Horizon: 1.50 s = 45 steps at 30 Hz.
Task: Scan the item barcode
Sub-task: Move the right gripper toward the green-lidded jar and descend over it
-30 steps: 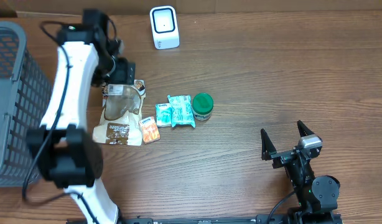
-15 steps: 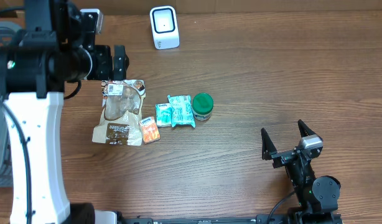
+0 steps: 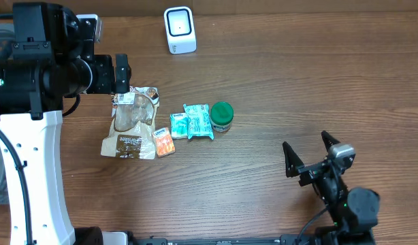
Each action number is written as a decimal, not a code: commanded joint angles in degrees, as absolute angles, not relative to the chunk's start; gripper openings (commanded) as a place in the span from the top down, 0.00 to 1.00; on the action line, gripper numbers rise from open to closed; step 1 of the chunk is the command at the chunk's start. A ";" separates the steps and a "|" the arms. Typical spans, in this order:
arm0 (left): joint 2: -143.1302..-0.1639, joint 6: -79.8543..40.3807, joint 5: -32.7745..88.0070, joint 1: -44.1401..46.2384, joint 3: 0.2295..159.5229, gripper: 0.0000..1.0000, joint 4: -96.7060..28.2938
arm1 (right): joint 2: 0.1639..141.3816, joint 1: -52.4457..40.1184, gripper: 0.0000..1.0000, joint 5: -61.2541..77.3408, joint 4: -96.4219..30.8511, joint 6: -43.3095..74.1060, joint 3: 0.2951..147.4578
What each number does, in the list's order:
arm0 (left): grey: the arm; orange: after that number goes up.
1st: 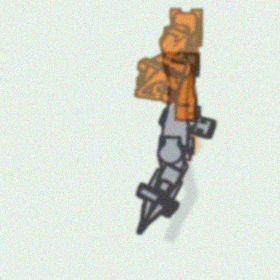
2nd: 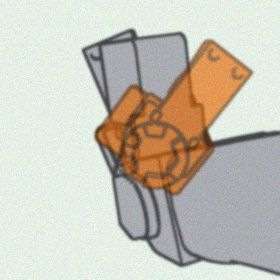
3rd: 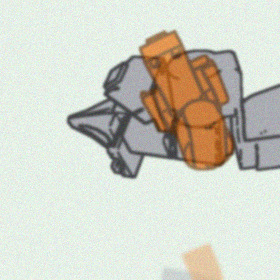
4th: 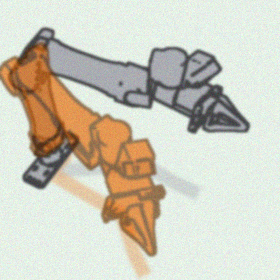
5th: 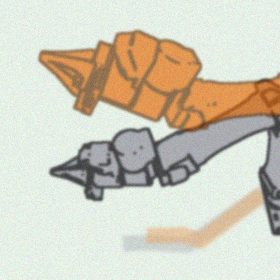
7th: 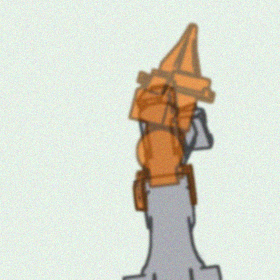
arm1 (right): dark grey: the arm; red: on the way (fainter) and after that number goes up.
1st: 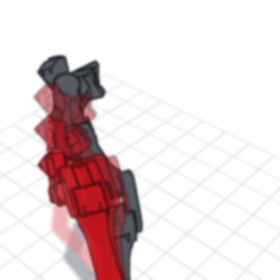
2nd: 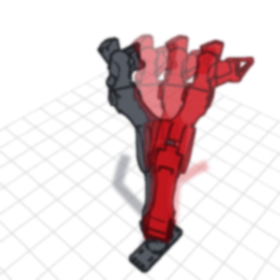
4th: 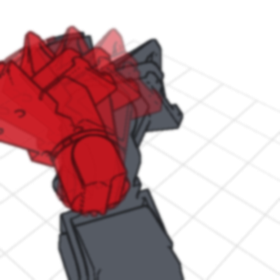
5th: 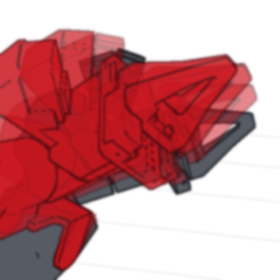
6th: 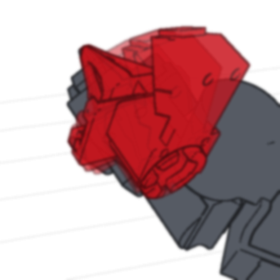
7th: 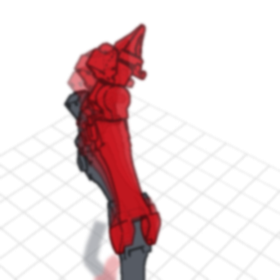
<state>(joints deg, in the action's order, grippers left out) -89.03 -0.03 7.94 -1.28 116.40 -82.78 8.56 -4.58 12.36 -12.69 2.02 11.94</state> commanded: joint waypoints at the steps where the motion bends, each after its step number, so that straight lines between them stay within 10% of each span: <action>1: -88.82 -0.19 6.87 -1.56 117.10 0.01 -82.87 | 16.14 -4.43 0.00 14.52 -15.27 2.76 21.32; 19: -88.82 -0.16 6.87 -1.56 117.10 0.01 -82.85 | 77.32 -6.70 0.00 21.93 -69.82 -2.00 92.47; 30: -88.82 -0.19 6.87 -1.56 117.10 0.01 -82.85 | 89.65 -8.64 0.00 31.62 -62.33 -4.01 96.40; 45: -88.82 -0.19 6.87 -1.56 117.10 0.01 -82.85 | 105.56 -28.75 0.01 2.63 -62.89 -3.01 97.65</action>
<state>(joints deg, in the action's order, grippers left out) -89.03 -0.03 7.03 -1.28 116.40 -82.81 103.98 -27.86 7.94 -63.57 -3.38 95.50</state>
